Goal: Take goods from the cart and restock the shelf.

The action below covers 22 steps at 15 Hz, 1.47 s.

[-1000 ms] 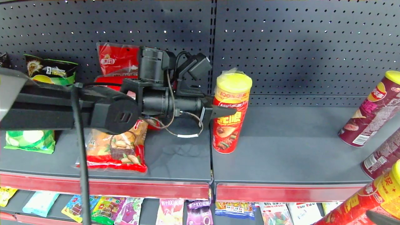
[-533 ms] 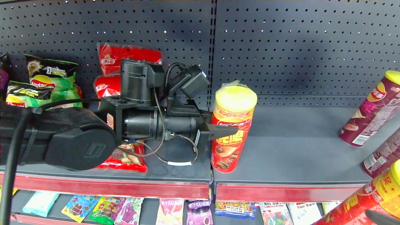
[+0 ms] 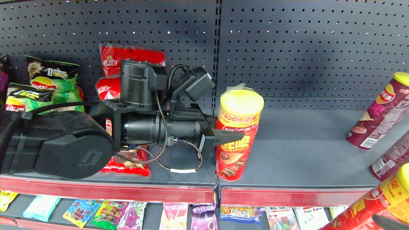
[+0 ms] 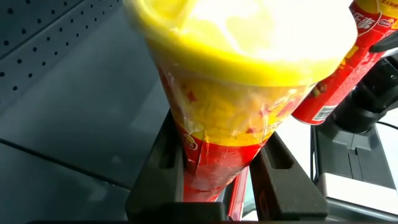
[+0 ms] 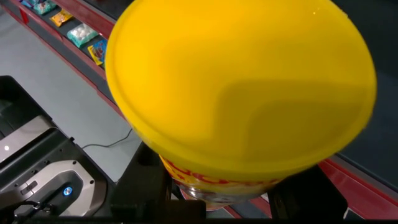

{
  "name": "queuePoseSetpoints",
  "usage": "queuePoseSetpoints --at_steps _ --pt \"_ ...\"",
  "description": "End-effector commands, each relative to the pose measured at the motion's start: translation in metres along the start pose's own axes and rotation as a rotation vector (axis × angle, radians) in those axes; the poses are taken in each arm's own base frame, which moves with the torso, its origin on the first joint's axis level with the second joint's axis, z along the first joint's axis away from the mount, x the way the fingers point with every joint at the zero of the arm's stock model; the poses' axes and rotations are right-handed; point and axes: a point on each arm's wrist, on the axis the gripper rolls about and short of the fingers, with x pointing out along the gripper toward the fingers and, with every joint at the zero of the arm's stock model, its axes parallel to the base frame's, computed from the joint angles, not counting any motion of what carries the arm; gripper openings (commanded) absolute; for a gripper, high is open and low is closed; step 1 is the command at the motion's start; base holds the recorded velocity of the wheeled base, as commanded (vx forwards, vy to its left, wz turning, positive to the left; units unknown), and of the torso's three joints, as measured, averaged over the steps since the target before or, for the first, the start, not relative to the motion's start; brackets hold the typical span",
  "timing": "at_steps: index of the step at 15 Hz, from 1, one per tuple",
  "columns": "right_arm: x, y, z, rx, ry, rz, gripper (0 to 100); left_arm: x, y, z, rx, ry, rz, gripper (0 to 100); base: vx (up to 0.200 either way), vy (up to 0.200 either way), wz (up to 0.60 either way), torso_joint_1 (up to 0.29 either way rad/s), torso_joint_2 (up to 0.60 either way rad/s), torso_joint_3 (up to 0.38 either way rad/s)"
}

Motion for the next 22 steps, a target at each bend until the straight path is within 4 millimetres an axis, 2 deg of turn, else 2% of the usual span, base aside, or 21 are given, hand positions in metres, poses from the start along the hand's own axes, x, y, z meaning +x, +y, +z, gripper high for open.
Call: queuePoseSetpoints --at_steps 1,7,11,12,14,18,19,22 --pt "0.0 0.0 0.0 0.0 0.001 0.001 0 -0.001 -0.001 0.0 0.001 -0.001 -0.001 0 0.0 0.0 0.0 0.0 0.0 0.0" --pt "0.0 0.0 0.001 -0.001 -0.002 0.0 0 -0.001 -0.008 0.003 0.006 -0.007 -0.013 0 0.0 0.0 0.0 0.0 0.0 0.0" --pt "0.0 0.0 0.002 -0.002 -0.006 0.0 0 -0.002 -0.009 -0.003 0.002 0.006 -0.016 0 0.0 0.0 0.0 0.0 0.0 0.0" --pt "0.001 0.0 0.003 -0.001 -0.002 0.0 0 -0.002 -0.009 -0.002 0.001 0.003 -0.013 100 0.0 0.0 0.0 0.0 0.0 0.0" --pt "0.006 -0.002 0.008 0.0 0.002 0.002 0 -0.003 -0.009 -0.003 0.0 0.009 0.014 100 0.0 0.0 0.0 0.0 0.0 0.0" --pt "0.04 -0.014 0.054 0.003 0.026 0.007 0 -0.023 -0.019 -0.012 -0.015 0.031 0.043 100 0.0 0.0 0.0 0.0 0.0 0.0" --pt "0.046 -0.016 0.059 0.004 0.035 0.008 0 -0.026 -0.022 -0.014 -0.017 0.035 0.043 100 0.0 0.0 0.0 0.0 0.0 0.0" --pt "0.093 -0.031 0.088 0.001 0.029 0.009 0 -0.053 -0.034 -0.026 -0.038 0.057 0.063 100 0.0 0.0 0.0 0.0 0.0 0.0"
